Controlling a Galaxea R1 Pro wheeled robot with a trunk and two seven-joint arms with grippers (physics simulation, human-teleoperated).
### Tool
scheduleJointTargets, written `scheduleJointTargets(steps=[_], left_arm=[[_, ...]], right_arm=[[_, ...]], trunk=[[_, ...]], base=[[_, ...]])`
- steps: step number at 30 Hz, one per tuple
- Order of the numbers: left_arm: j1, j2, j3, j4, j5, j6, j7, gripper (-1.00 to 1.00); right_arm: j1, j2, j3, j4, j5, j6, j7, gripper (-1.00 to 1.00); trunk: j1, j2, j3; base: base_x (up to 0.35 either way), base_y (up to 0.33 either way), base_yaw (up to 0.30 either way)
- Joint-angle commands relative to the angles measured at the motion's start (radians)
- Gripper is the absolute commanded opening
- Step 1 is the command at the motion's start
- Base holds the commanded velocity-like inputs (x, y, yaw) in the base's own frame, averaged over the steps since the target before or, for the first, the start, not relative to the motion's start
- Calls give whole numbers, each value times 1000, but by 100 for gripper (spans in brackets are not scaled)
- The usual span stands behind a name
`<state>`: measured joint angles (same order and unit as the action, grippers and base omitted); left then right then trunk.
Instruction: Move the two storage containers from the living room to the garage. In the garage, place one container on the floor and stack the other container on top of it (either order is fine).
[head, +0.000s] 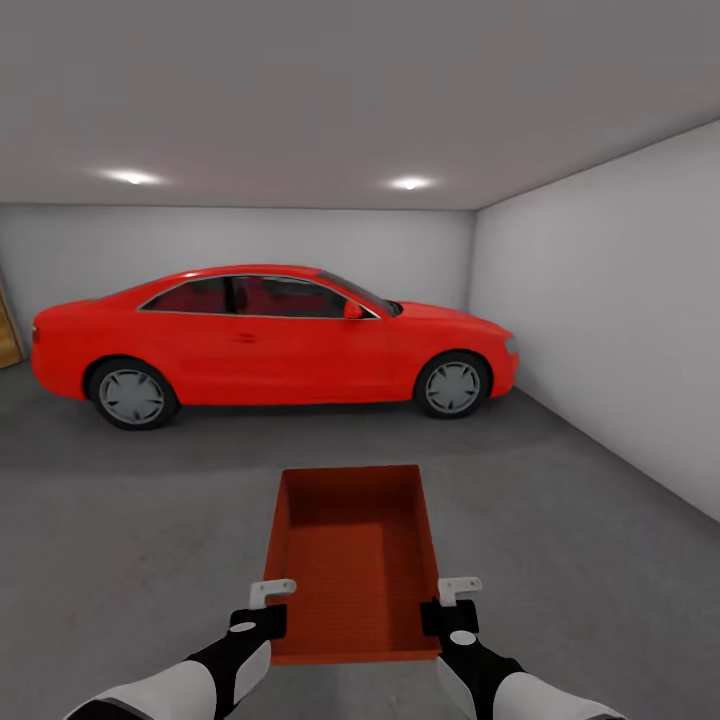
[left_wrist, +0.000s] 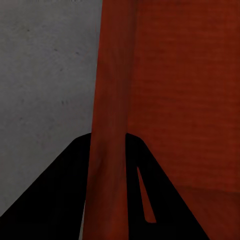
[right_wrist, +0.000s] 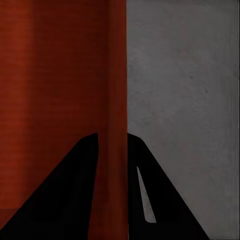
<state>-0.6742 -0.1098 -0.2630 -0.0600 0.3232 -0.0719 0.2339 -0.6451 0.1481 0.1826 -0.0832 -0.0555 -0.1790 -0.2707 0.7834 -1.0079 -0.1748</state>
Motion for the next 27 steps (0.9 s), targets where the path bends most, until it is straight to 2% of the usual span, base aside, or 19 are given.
scheduleJointTargets(steps=[1,27], left_arm=[[-1,6,31,-1,-3,-62,10,-100],[-1,6,31,-1,-3,-62,10,-100]], right_arm=[[-1,1,-66,2,-49,1,17,-100],[-1,1,-68,2,-49,-1,20,-100]], trunk=[[0,-1,-1],[0,-1,-1]], base=[[0,0,-279],[0,0,-271]])
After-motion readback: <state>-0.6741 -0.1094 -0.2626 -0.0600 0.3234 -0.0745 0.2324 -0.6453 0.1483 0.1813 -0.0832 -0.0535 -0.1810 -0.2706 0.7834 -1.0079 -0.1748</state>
